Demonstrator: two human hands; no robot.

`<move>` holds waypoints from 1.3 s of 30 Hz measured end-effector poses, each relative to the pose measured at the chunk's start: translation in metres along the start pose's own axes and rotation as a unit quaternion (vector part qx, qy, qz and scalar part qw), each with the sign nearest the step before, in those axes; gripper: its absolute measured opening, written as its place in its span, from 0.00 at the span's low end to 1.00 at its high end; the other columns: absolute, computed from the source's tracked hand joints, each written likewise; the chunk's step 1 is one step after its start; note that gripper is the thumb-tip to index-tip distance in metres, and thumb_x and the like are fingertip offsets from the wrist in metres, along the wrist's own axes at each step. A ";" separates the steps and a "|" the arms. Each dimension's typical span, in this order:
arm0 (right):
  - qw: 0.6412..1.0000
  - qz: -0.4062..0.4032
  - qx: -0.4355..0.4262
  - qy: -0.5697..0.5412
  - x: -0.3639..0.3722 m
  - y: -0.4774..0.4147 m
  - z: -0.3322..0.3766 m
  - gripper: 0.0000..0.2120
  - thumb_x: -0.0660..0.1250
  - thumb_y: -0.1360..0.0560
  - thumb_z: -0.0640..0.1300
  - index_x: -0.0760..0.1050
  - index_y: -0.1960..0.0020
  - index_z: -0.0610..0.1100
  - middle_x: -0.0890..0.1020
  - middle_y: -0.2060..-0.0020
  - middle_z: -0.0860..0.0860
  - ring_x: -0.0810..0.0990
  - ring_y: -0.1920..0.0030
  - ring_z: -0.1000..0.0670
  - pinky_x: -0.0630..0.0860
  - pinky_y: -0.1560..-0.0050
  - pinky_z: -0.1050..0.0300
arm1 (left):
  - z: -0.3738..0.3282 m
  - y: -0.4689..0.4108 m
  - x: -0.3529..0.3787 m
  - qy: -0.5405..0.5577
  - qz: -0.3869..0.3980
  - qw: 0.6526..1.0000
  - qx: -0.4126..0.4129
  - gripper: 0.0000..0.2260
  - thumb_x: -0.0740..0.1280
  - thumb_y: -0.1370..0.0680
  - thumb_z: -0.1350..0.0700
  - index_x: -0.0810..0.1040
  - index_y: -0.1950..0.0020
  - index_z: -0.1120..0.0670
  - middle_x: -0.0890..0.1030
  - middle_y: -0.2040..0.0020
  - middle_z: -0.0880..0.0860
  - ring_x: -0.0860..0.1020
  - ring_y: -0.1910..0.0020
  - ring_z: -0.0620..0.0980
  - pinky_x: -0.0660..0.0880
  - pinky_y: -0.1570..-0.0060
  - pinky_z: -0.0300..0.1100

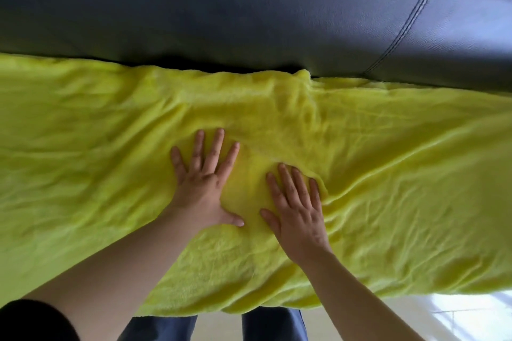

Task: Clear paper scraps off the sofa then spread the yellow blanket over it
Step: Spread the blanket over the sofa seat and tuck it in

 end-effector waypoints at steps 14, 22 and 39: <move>0.993 0.066 0.097 0.027 -0.001 0.012 -0.009 0.37 0.53 0.25 0.68 0.50 0.22 0.53 0.51 0.22 0.52 0.49 0.22 0.44 0.50 0.28 0.30 | 0.022 0.022 0.012 0.024 0.032 0.998 -0.049 0.63 0.69 0.44 0.26 0.30 0.25 0.44 0.24 0.27 0.50 0.26 0.28 0.61 0.41 0.33 0.73; 0.986 -0.074 0.131 -0.073 -0.048 0.006 -0.024 0.22 0.58 0.25 0.53 0.75 0.37 0.42 0.77 0.38 0.44 0.75 0.37 0.40 0.69 0.37 0.36 | 0.000 0.024 -0.006 0.044 -0.018 0.999 -0.019 0.59 0.76 0.42 0.36 0.50 0.22 0.57 0.41 0.22 0.59 0.45 0.24 0.66 0.48 0.32 0.70; 0.894 -0.055 0.433 -0.102 -0.152 0.073 -0.300 0.17 0.60 0.22 0.38 0.73 0.34 0.37 0.75 0.37 0.37 0.76 0.41 0.36 0.73 0.46 0.49 | -0.192 -0.043 -0.080 0.154 -0.142 0.968 0.139 0.24 0.69 0.25 0.53 0.71 0.32 0.60 0.72 0.34 0.59 0.72 0.38 0.61 0.72 0.39 0.51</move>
Point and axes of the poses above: each hand's wrist, its own y-axis away from the middle knuckle, its own x-axis out of the palm, z = x × y, the point moved 2 cm from there along -y, towards the middle knuckle
